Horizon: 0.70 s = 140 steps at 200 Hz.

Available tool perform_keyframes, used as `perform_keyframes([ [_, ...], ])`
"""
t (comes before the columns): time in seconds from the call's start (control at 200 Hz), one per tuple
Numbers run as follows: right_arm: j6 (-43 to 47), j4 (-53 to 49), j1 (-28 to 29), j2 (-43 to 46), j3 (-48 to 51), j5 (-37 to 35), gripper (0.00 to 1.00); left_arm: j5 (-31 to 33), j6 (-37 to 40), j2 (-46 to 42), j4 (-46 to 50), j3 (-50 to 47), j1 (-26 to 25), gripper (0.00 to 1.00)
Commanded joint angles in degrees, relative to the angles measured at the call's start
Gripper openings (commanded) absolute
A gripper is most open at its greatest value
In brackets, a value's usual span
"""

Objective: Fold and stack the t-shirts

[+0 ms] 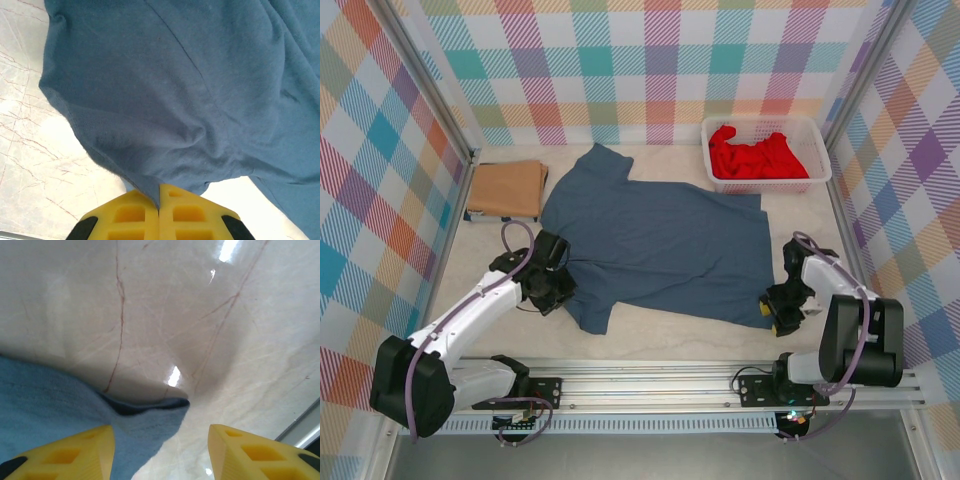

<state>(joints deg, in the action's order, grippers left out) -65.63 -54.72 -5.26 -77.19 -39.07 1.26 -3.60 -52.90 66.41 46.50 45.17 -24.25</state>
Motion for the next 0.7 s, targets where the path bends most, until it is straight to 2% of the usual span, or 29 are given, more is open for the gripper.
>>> perform_keyframes([
  [0.0, -1.2, -1.2, -0.3, 1.0, 1.1, -0.4, 0.52, -0.4, 0.9, 0.9, 1.3, 1.6, -0.3, 0.0],
  [0.15, -1.5, -0.2, -0.2, 0.4, 2.0, -1.3, 0.5, -0.8, 1.5, 1.7, 1.4, 2.2, -0.3, 0.0],
  [0.41, -2.5, 4.5, -0.1, -4.8, 2.9, -0.2, 0.39, -0.5, 1.9, 1.7, 1.7, 3.0, -0.4, 0.0],
  [0.695, -1.6, 9.5, 1.8, -9.4, 0.5, -1.2, 0.15, 0.8, 2.5, 1.8, 2.5, 4.9, -0.4, 0.0],
])
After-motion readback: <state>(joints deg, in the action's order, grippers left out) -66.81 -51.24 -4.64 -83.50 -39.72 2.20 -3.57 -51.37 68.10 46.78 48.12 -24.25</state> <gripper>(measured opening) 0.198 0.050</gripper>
